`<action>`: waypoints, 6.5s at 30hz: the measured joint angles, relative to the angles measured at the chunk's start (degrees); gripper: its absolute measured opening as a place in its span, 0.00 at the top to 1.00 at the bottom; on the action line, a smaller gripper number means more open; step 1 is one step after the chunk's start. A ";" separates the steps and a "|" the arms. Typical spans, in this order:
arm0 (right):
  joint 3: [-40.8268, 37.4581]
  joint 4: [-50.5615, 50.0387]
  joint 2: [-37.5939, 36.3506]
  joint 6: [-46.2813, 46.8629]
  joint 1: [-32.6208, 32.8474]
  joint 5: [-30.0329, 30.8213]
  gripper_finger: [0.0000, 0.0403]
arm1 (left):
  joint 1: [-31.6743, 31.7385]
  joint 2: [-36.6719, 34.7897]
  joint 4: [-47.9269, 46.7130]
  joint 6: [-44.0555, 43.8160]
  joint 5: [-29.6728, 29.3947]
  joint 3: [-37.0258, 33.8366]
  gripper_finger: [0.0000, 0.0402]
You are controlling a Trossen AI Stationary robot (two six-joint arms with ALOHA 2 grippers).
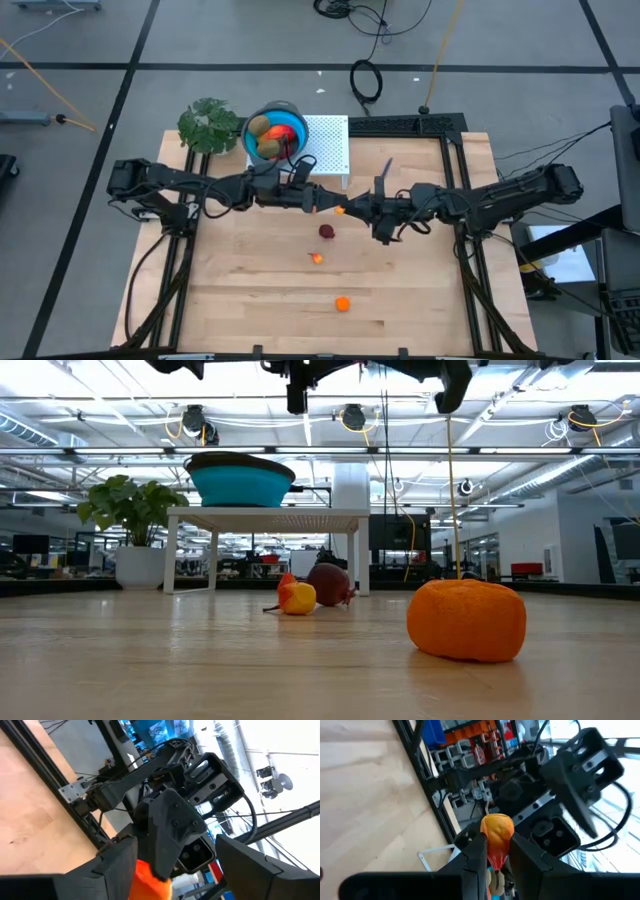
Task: Pick & Place Fruit
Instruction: Put the peas into the strainer bowl on the shelf
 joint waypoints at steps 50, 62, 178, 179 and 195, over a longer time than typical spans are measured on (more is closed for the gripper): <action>0.02 -0.37 1.01 -1.52 0.81 11.03 0.85 | 4.98 0.02 -8.05 -9.46 11.04 -0.07 0.39; 0.02 -0.37 1.03 -1.36 0.84 8.06 0.85 | 5.16 0.02 -8.01 -8.17 10.09 -0.05 0.53; -0.09 -13.26 1.05 42.57 -8.70 -4.95 1.00 | 20.17 -12.06 -26.98 15.75 11.84 0.00 0.71; -0.09 -13.27 1.05 43.62 -9.13 -6.66 1.00 | 20.58 -12.40 -28.16 17.00 11.05 0.00 0.71; -0.04 -13.23 1.03 46.74 -10.89 -8.46 1.00 | 25.42 -12.19 -61.60 48.20 -10.01 14.56 0.71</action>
